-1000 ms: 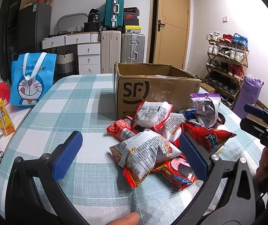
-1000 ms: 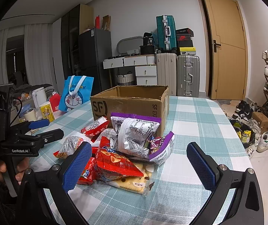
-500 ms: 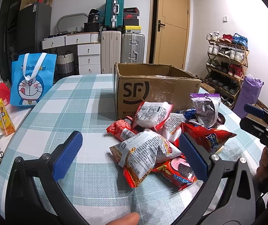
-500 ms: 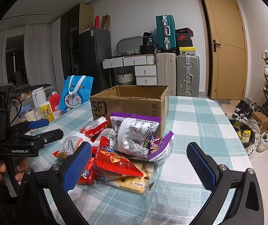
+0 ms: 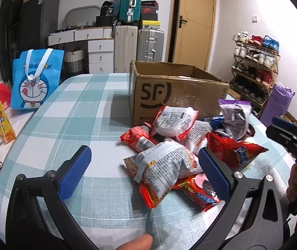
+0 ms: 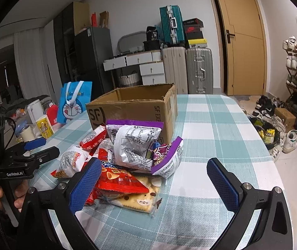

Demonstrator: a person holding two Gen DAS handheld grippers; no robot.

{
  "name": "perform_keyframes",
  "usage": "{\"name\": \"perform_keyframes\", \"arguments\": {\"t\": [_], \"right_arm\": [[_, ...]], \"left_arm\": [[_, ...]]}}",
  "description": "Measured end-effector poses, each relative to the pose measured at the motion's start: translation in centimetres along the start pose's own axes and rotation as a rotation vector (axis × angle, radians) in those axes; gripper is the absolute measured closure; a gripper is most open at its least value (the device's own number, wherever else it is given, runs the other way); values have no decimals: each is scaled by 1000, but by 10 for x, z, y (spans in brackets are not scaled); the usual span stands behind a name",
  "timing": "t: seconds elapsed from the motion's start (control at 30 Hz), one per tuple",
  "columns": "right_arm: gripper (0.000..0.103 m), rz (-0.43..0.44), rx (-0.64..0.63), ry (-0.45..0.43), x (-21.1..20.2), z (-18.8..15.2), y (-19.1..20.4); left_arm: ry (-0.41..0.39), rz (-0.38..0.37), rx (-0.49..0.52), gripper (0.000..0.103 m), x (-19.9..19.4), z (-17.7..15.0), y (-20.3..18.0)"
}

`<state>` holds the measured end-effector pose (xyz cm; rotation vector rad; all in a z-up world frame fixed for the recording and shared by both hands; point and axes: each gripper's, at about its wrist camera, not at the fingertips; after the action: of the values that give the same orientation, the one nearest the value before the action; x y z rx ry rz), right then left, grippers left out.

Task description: Organize snacks

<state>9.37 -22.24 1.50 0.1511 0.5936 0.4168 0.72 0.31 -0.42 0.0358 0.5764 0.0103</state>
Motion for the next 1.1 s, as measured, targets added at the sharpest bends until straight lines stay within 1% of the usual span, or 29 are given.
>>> {"name": "perform_keyframes", "arguments": {"t": [0.07, 0.2, 0.3, 0.37, 0.47, 0.57, 0.6, 0.73, 0.77, 0.8, 0.93, 1.0, 1.03, 1.1], "right_arm": [[0, -13, 2, 11, 4, 4, 2], [0, 21, 4, 60, 16, 11, 6], [0, 28, -17, 80, 24, 15, 14], [0, 41, -25, 86, 28, 17, 18], [1, 65, -26, 106, 37, 19, 22], [9, 98, -18, 132, 47, 24, 24], [11, 103, -15, 146, 52, 25, 25], [12, 88, -3, 164, 65, 28, 24], [12, 94, 5, 170, 68, 29, 24], [15, 101, 11, 173, 69, 30, 23], [19, 119, 9, 198, 79, 30, 24], [26, 129, 16, 210, 82, 28, 24], [28, 127, 16, 210, 83, 27, 24], [42, 129, 20, 207, 83, 26, 24]], "left_arm": [[10, 7, -1, 1, 4, 1, 1], [15, -10, -8, 1, 7, 4, 4], [0, -7, 4, 1, 6, 5, 3], [-6, -20, 7, 1, 5, 6, 2], [9, -35, 10, 1, 8, 7, 0], [27, -32, 40, 1, 12, 9, -4], [26, -41, 45, 1, 13, 10, -4], [31, -77, 37, 1, 20, 13, -3], [44, -92, 27, 1, 23, 14, -1], [52, -96, 20, 1, 24, 14, 0], [98, -119, 8, 1, 37, 13, 1], [120, -127, 8, 1, 43, 12, 0], [126, -132, 9, 1, 46, 11, -1], [136, -148, 6, 1, 49, 10, -2]]}}
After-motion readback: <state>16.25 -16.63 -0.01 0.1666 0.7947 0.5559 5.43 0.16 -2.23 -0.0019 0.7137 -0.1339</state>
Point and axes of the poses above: each gripper's, at about its wrist camera, not at the fingertips, and x roughly the way its jaws point, y to its left, z to its top, and after that the axes turned 8 degrees about x, right-handed
